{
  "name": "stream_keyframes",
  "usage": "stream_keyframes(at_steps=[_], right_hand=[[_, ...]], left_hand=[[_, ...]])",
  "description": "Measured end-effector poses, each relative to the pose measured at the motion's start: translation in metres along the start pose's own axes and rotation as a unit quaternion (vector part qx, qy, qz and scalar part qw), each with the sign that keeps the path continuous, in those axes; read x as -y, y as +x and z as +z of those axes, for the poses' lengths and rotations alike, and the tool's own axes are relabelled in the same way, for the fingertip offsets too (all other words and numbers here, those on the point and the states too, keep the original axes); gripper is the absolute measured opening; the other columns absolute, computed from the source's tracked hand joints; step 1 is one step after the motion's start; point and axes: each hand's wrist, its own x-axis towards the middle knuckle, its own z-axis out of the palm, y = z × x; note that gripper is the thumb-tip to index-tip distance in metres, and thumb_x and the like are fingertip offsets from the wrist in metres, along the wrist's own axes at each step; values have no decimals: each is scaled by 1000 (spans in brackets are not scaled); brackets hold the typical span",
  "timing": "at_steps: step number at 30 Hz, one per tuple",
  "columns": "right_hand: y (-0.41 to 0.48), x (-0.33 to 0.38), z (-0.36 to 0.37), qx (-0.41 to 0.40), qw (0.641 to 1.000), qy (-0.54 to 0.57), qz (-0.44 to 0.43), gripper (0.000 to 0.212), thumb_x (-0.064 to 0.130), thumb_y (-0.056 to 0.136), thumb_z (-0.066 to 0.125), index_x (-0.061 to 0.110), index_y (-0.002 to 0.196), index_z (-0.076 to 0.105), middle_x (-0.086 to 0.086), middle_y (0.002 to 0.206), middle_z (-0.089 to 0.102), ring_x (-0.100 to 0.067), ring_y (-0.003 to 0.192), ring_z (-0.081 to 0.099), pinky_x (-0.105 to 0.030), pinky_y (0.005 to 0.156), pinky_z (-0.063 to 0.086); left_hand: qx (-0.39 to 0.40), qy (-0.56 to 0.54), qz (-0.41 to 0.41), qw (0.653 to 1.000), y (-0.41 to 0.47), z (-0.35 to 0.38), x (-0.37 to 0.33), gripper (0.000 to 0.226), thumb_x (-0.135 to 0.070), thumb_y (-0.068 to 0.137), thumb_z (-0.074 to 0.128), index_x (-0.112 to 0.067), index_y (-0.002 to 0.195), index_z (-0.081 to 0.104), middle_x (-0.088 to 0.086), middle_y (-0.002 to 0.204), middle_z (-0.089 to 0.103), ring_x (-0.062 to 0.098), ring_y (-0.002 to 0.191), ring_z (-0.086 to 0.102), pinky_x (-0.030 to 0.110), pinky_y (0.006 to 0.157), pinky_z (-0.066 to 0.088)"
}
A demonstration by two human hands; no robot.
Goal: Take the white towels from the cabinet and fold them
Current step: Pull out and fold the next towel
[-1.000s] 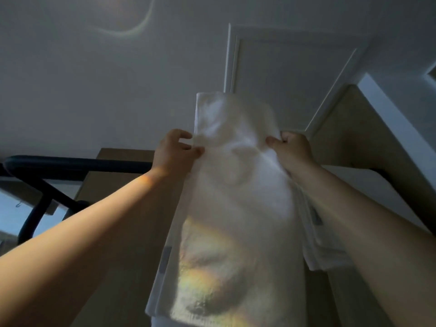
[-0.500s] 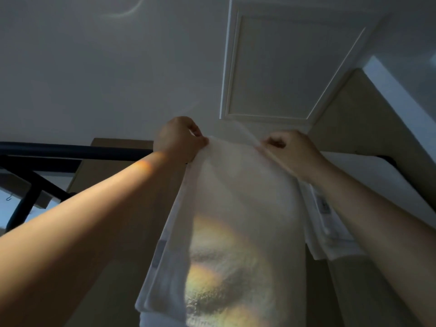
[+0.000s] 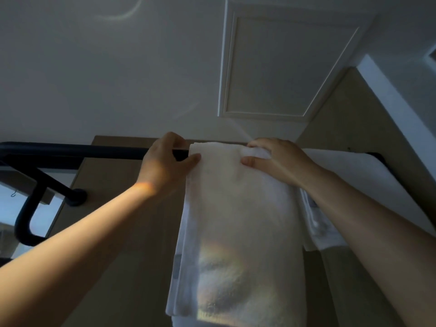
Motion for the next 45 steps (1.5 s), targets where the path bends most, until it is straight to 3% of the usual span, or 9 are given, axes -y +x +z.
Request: stream_keyframes(at_steps=[3,8,14,18,21,27,31,38,45], right_hand=[[-1,2,0,-5,1000,3,10,51,57,84,64,27,125,63,0,129,63,-22,121,56,-36,102,42],[-1,2,-2,4,1000,7,13,55,60,85,61,26,128,61,0,134,61,-22,124,54,-35,104,40],[-25,12,-4,-61,995,-77,27,60,57,92,50,20,139,51,-10,137,53,-30,127,48,-41,105,38],[-71,34,-8,-78,996,-36,39,61,55,92,53,25,144,43,-2,143,44,-24,130,43,-35,101,38],[-101,41,-5,-70,990,-7,125,64,57,93,49,26,146,32,-2,145,39,-23,125,47,-29,87,37],[-102,29,-3,-65,963,157,211,57,44,94,57,23,142,33,-3,121,58,-11,88,55,-20,63,39],[-93,19,-11,-127,935,237,230,45,31,87,71,24,125,46,10,88,59,3,70,52,-9,47,33],[-44,4,-11,-229,932,210,187,32,25,83,74,19,109,57,9,80,58,-10,72,56,-19,60,37],[1,-3,-3,-227,944,108,215,23,29,84,72,14,102,65,-8,111,67,-27,107,60,-26,77,40]], left_hand=[[21,-20,-15,999,-26,-4,0,46,-38,81,74,-21,117,51,-5,109,53,11,89,54,19,64,40],[68,-85,-45,993,-49,2,-8,46,-27,86,70,-24,123,44,-13,82,60,-2,63,59,9,44,41],[44,-101,-36,993,-43,0,-18,45,-21,86,67,-28,123,42,-4,88,68,4,72,62,11,46,44],[37,-100,-36,994,-45,-2,-19,43,-21,85,67,-28,121,43,-1,87,70,11,74,65,28,61,54],[36,-106,-34,993,-45,-1,-19,43,-20,86,67,-27,121,44,-5,84,68,5,71,63,14,50,48],[31,-109,-34,993,-47,-3,-18,40,-21,85,68,-28,119,47,2,84,70,12,73,65,30,60,53],[18,-115,-28,993,-46,-3,-15,35,-23,85,69,-26,113,49,2,83,69,11,69,64,24,53,49],[-26,-104,8,994,-5,15,-26,33,-23,86,67,-18,113,48,1,62,49,11,53,45,21,46,37],[-62,-41,-30,997,25,34,-25,41,-35,88,66,-18,119,46,2,97,60,27,94,59,36,78,48]])
